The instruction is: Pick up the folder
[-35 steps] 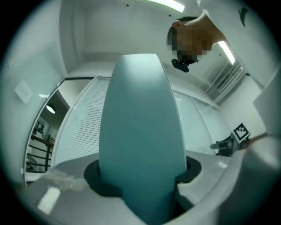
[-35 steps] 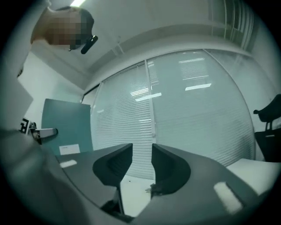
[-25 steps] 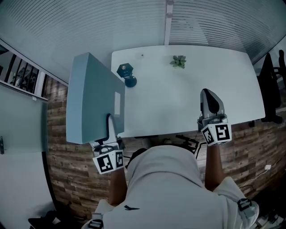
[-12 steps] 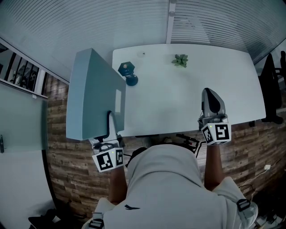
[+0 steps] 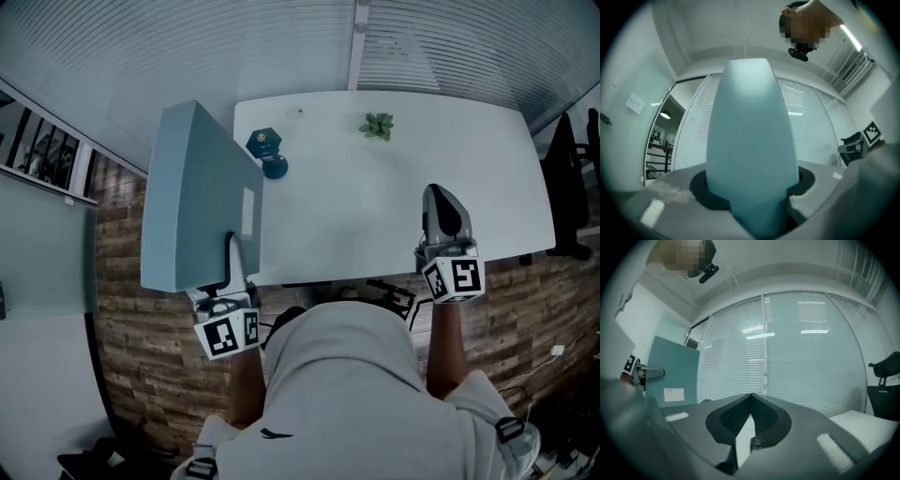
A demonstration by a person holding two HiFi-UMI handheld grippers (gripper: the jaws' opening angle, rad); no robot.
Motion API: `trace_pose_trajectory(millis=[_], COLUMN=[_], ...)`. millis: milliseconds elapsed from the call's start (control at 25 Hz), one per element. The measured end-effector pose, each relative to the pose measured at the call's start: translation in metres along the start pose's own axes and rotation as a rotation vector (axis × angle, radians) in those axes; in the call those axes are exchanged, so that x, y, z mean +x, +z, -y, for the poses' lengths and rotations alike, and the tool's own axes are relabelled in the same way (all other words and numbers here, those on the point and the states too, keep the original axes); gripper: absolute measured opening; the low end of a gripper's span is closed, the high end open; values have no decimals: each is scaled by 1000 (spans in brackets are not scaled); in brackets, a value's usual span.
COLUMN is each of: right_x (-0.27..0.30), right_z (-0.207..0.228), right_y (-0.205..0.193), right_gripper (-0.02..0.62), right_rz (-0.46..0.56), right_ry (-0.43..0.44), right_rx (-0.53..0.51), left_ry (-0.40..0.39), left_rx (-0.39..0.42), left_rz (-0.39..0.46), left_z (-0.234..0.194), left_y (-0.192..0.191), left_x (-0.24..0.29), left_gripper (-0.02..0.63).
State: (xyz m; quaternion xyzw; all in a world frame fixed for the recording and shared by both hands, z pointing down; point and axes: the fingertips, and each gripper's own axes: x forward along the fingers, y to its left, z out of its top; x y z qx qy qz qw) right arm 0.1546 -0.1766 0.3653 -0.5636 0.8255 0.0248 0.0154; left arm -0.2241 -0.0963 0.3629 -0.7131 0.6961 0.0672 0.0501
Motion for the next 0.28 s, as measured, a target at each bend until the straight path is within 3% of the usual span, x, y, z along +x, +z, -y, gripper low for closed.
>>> trace_pose_trajectory(millis=[280], right_x=[2], right_z=[0], right_y=[0], right_gripper=[-3], right_rz=[-1], right_ry=[-1], right_rx=[5], left_ry=[-2], left_rx=[-7], left_rz=[-1], left_z=[1], left_y=[-1], left_x=[1], left_gripper=[305])
